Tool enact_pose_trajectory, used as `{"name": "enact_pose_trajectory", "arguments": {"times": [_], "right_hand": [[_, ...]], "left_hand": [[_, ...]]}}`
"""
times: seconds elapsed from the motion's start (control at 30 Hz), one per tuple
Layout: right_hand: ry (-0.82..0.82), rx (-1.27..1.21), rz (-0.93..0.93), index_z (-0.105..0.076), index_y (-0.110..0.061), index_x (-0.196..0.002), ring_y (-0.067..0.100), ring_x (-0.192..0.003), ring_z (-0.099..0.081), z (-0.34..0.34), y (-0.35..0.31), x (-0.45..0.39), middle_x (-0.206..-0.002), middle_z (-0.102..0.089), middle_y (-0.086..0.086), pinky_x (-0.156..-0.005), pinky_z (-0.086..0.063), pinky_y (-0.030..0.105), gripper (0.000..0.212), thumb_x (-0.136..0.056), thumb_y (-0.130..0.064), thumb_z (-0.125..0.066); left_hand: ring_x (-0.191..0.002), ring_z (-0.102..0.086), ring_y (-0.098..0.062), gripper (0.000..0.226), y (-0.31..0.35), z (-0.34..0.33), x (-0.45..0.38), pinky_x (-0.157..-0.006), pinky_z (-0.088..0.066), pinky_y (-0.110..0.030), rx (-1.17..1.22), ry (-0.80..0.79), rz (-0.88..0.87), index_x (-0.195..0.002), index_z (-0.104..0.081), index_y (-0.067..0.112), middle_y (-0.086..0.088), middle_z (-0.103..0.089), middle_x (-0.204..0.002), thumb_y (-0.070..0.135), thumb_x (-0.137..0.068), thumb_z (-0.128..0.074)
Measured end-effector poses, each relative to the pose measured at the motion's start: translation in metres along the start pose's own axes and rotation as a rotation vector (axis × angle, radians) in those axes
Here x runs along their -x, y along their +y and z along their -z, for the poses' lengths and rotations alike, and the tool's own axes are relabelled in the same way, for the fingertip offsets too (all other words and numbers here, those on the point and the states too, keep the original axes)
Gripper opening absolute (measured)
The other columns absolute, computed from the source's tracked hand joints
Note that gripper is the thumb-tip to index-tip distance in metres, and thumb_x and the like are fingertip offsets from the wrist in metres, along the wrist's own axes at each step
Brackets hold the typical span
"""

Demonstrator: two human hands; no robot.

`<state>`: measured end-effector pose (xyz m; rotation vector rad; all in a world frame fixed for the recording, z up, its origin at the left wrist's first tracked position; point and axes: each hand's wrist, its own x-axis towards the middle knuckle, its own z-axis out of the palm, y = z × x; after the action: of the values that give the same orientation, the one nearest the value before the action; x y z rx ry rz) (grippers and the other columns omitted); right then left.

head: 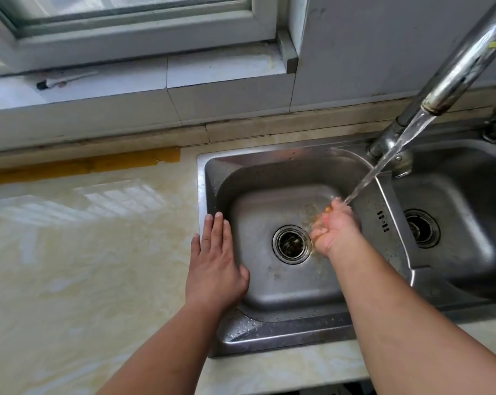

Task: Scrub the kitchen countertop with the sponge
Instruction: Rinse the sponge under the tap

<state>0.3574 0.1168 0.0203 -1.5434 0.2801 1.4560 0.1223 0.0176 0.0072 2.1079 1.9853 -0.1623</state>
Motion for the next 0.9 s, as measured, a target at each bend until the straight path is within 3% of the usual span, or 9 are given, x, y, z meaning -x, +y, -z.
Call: {"name": "enact_pose_trajectory", "arguments": {"times": [0.07, 0.17, 0.2, 0.3, 0.47, 0.53, 0.7, 0.9], "right_hand": [[-0.018, -0.032, -0.001, -0.047, -0.023, -0.075, 0.009, -0.038, -0.032, 0.001, -0.001, 0.0, -0.061, -0.037, -0.006, -0.034, -0.024, 0.015, 0.031, -0.105, -0.029, -0.047], [-0.144, -0.073, -0.02, -0.055, -0.019, -0.087, 0.011, -0.059, -0.059, 0.007, 0.001, 0.002, -0.073, -0.059, 0.001, -0.047, -0.053, 0.023, 0.024, -0.108, -0.023, -0.044], [-0.162, -0.086, -0.02, -0.058, -0.019, -0.093, 0.009, -0.058, -0.06, 0.009, 0.001, 0.002, -0.076, -0.062, 0.002, -0.044, -0.052, 0.019, 0.018, -0.107, -0.021, -0.048], [-0.175, -0.118, -0.014, -0.058, -0.023, -0.095, -0.001, -0.037, -0.043, 0.013, 0.002, -0.001, -0.075, -0.052, -0.005, -0.03, -0.029, 0.01, 0.013, -0.106, -0.025, -0.053], [-0.078, -0.012, -0.011, -0.049, -0.024, -0.075, 0.004, -0.035, -0.027, 0.014, 0.003, 0.006, -0.057, -0.038, -0.009, -0.031, -0.013, 0.016, 0.044, -0.097, -0.061, -0.055], [-0.023, 0.047, 0.012, -0.047, -0.024, -0.072, 0.007, -0.038, -0.026, 0.013, 0.004, 0.01, -0.055, -0.036, -0.009, -0.035, -0.011, 0.018, 0.044, -0.099, -0.059, -0.053], [0.045, 0.141, 0.059, -0.046, -0.025, -0.069, 0.008, -0.037, -0.024, 0.014, 0.007, 0.014, -0.05, -0.034, -0.008, -0.039, -0.012, 0.016, 0.036, -0.105, -0.028, -0.043], [-0.022, 0.115, 0.049, -0.046, -0.024, -0.07, 0.008, -0.043, -0.03, 0.018, 0.012, 0.009, -0.06, -0.037, -0.005, -0.035, -0.02, 0.016, 0.036, -0.104, -0.033, -0.048]], "left_hand": [[-0.155, 0.032, -0.025, 0.097, 0.0, 0.001, 0.0, -0.128, 0.004, -0.048, 0.008, 0.005, -0.001, -0.166, 0.003, 0.007, -0.011, 0.024, -0.172, 0.048, -0.089, -0.042], [-0.155, 0.033, -0.025, 0.097, 0.0, 0.001, 0.001, -0.128, 0.006, -0.048, 0.001, 0.001, -0.005, -0.166, 0.004, 0.008, -0.011, 0.026, -0.171, 0.048, -0.09, -0.04], [-0.155, 0.033, -0.026, 0.096, 0.0, 0.001, 0.001, -0.128, 0.005, -0.048, 0.002, 0.004, -0.005, -0.166, 0.004, 0.008, -0.011, 0.025, -0.171, 0.048, -0.09, -0.04], [-0.155, 0.032, -0.026, 0.096, 0.001, 0.001, 0.001, -0.129, 0.003, -0.049, 0.007, 0.013, -0.008, -0.166, 0.002, 0.007, -0.012, 0.023, -0.171, 0.048, -0.09, -0.041], [-0.151, 0.04, -0.023, 0.096, 0.0, 0.0, 0.001, -0.126, 0.011, -0.047, -0.008, 0.003, -0.007, -0.165, 0.007, 0.008, -0.01, 0.029, -0.17, 0.049, -0.089, -0.036], [-0.151, 0.04, -0.023, 0.096, 0.0, -0.001, 0.0, -0.126, 0.011, -0.047, -0.007, 0.006, -0.004, -0.165, 0.007, 0.008, -0.01, 0.029, -0.17, 0.048, -0.089, -0.036], [-0.153, 0.036, -0.024, 0.096, -0.001, -0.002, 0.0, -0.128, 0.007, -0.049, -0.003, 0.011, -0.006, -0.165, 0.004, 0.008, -0.011, 0.025, -0.171, 0.049, -0.088, -0.036], [-0.152, 0.04, -0.024, 0.096, -0.001, -0.001, 0.0, -0.125, 0.013, -0.047, -0.017, 0.005, -0.007, -0.165, 0.006, 0.008, -0.01, 0.028, -0.17, 0.051, -0.089, -0.035]]}}
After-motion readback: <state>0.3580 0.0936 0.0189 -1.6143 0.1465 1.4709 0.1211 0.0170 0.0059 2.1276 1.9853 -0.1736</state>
